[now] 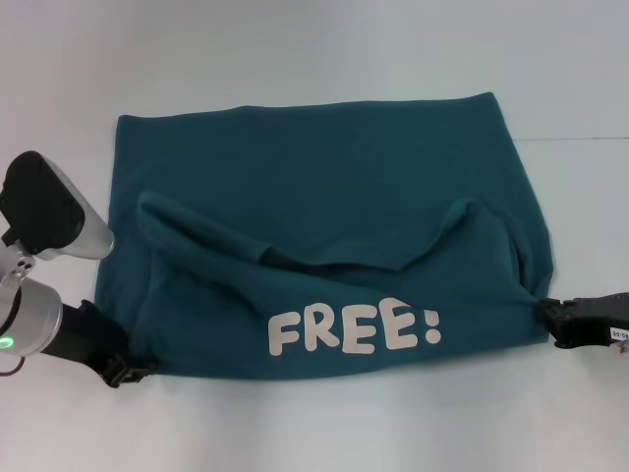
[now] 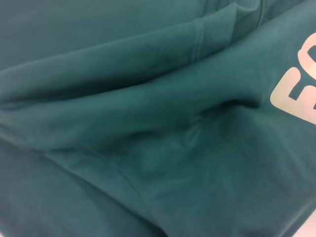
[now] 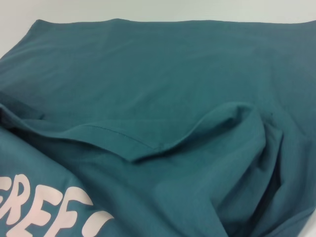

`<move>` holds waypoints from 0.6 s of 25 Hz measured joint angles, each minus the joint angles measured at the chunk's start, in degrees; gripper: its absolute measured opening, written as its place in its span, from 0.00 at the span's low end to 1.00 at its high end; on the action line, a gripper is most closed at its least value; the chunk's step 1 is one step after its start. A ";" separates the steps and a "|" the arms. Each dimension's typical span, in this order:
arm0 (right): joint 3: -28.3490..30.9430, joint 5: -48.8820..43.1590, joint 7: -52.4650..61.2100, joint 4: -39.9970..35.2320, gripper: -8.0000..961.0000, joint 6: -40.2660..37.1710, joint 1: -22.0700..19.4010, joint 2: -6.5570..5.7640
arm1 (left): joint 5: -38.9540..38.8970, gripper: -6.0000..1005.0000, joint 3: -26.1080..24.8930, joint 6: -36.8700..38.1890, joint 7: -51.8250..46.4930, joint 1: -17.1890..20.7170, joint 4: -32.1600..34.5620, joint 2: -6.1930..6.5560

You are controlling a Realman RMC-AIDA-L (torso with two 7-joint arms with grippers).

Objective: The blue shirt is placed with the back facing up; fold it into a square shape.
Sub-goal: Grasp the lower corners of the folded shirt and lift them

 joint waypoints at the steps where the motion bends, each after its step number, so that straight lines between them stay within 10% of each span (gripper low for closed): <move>1: 0.11 0.00 -0.04 0.19 0.03 0.00 0.16 0.00 | -0.02 0.61 -0.06 0.01 0.21 0.00 0.09 0.00; 4: 0.20 0.00 -0.14 0.51 0.03 0.00 0.43 0.00 | -0.04 0.55 -0.07 0.09 0.36 0.00 0.29 0.01; 6: 0.21 0.00 -0.14 0.61 0.03 -0.01 0.60 0.00 | -0.06 0.32 0.13 0.08 0.44 0.09 0.50 0.00; 15: 1.03 0.00 -0.37 0.67 0.03 0.01 0.77 0.00 | -0.01 0.07 0.56 6.90 5.14 -0.47 0.23 0.10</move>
